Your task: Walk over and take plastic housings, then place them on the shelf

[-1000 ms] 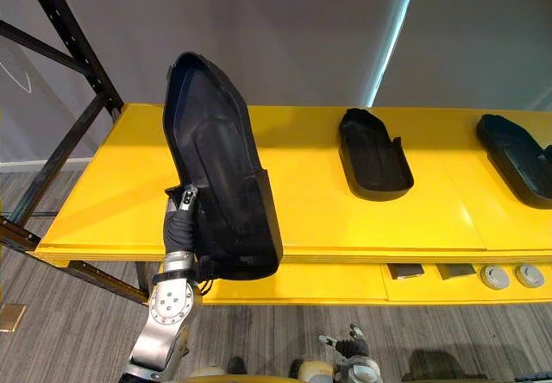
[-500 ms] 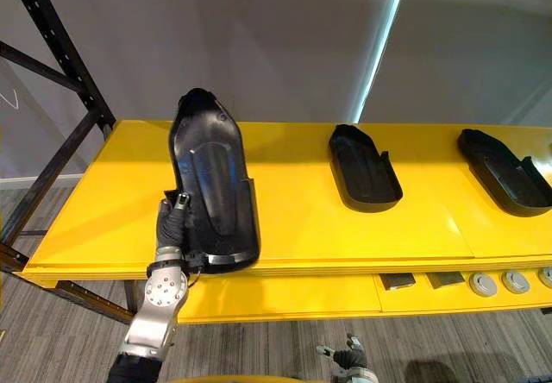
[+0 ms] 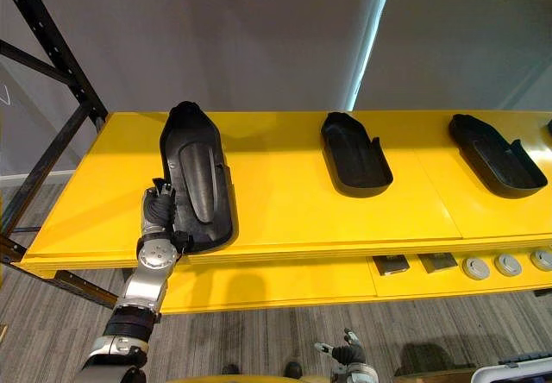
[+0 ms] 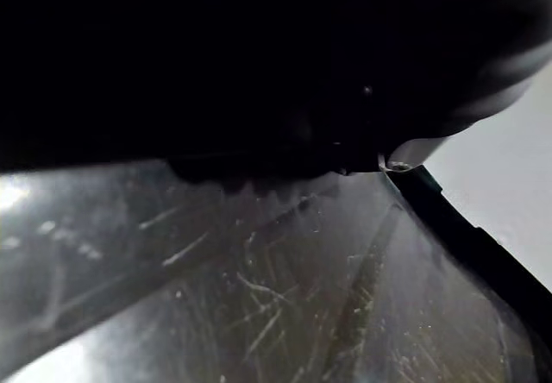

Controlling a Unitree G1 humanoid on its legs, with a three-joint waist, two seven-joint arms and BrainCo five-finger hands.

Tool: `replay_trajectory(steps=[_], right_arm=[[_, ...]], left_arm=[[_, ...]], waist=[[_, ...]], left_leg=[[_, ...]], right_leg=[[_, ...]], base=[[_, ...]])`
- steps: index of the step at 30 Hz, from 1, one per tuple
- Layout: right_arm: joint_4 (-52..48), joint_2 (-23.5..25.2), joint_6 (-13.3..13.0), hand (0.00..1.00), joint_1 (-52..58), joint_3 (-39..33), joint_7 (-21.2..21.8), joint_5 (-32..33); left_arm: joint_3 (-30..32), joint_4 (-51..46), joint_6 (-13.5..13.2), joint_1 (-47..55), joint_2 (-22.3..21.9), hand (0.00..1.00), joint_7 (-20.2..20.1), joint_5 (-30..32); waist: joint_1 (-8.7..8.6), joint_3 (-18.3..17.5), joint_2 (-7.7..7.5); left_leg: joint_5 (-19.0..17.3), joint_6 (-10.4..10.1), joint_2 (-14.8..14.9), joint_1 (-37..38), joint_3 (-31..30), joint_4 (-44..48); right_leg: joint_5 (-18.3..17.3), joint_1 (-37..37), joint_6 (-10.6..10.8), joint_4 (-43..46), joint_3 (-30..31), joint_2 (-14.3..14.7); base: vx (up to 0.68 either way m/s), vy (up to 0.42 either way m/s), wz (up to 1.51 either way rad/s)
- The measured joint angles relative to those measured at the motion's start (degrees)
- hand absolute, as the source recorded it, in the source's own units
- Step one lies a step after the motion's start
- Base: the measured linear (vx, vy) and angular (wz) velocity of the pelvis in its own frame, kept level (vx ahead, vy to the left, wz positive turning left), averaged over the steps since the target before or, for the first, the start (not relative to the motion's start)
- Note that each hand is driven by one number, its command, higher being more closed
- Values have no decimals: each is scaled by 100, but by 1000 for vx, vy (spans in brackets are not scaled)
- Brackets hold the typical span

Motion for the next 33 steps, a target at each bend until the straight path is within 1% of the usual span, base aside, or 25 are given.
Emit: replay_trajectory(steps=[1,5,7,13,18,22,24,25,28,33], right_arm=[[-2,0,0,0,-11,0,0,-5],[-8,3,0,0,-76,8,-3,-17],[-43,5,-2,0,-79,8,-6,-35],[-110,12,3,0,-69,7,-8,-46],[-129,12,2,0,-69,6,-9,-46],[-131,13,8,0,-68,6,-15,-45],[-139,6,10,0,-64,9,-19,-45],[-187,5,9,0,-39,11,-23,-43],[-196,-35,17,0,-40,39,-22,-42],[-213,-88,20,0,-37,165,-7,-40]], left_arm=[[39,110,16,-170,4,0,18,-13],[76,401,57,-644,81,0,159,-124],[77,416,128,-856,118,0,218,-220],[74,542,138,-1171,119,0,240,-244],[56,548,136,-1308,88,0,344,-455],[33,185,110,-1312,-72,0,559,-790],[-8,-49,66,-1311,-98,0,651,-1003],[-6,-329,-6,-1311,-199,0,730,-1118],[-56,-839,-258,-1313,-279,0,809,-1184],[-65,-1269,-307,-1313,-429,0,858,-1182]], waist=[[-7,16,-4],[-29,131,-64],[-33,148,-85],[-62,153,-83],[-62,159,-74],[-58,170,-68],[-58,182,-67],[-64,195,-58],[-27,242,-48],[-26,242,-50]], left_leg=[[1,-14,7,-73,0,0],[5,-18,8,-168,35,1],[22,9,0,-253,93,2],[23,9,-18,-260,123,22],[27,9,-7,-259,118,32],[51,42,-9,-250,79,2],[64,49,4,-226,51,1],[61,49,18,-237,3,-1],[62,47,7,-237,-18,-1],[76,37,-5,-233,-43,-1]], right_leg=[[23,-30,15,-22,1,2],[66,-129,-9,-19,46,1],[104,-245,-27,-18,121,-2],[105,-257,-23,-23,149,1],[105,-255,-29,-19,150,29],[110,-256,-42,21,136,26],[101,-256,-49,75,134,17],[100,-256,-49,76,124,5],[101,-256,-46,95,113,-11],[120,-249,-29,102,99,-26]], base=[[0,0,0],[21,8,-6],[55,18,-16],[80,13,-4],[9,1,0],[-61,12,3],[-65,19,5],[-47,11,9],[-54,32,6],[-6,6,0]])
